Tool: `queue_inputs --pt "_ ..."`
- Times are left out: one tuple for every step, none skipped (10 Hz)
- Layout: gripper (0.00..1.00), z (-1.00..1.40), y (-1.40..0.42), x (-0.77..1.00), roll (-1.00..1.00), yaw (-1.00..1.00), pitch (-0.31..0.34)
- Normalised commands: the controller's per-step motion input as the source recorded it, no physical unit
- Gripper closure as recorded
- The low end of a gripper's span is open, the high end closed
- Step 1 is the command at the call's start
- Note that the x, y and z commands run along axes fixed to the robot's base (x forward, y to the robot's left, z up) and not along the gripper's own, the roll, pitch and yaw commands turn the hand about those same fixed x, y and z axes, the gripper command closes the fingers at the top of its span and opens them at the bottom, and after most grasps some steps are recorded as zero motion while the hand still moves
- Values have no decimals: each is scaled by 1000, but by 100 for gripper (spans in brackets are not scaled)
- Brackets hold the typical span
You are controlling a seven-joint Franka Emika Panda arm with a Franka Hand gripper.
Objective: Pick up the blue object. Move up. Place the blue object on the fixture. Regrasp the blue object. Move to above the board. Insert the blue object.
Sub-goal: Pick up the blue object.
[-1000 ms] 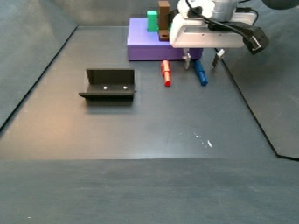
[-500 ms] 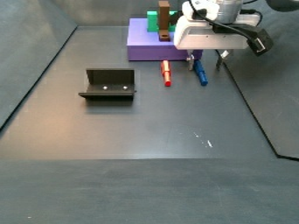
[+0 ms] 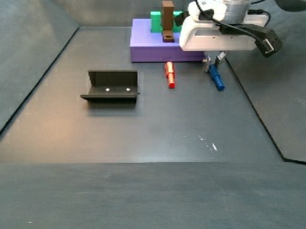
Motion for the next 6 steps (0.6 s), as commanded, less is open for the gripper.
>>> queue_inputs --pt "100 0 0 0 0 0 0" --pt "100 0 0 0 0 0 0" --pt "100 0 0 0 0 0 0" --pt "100 0 0 0 0 0 0" --pt "100 0 0 0 0 0 0" --pt "100 0 0 0 0 0 0"
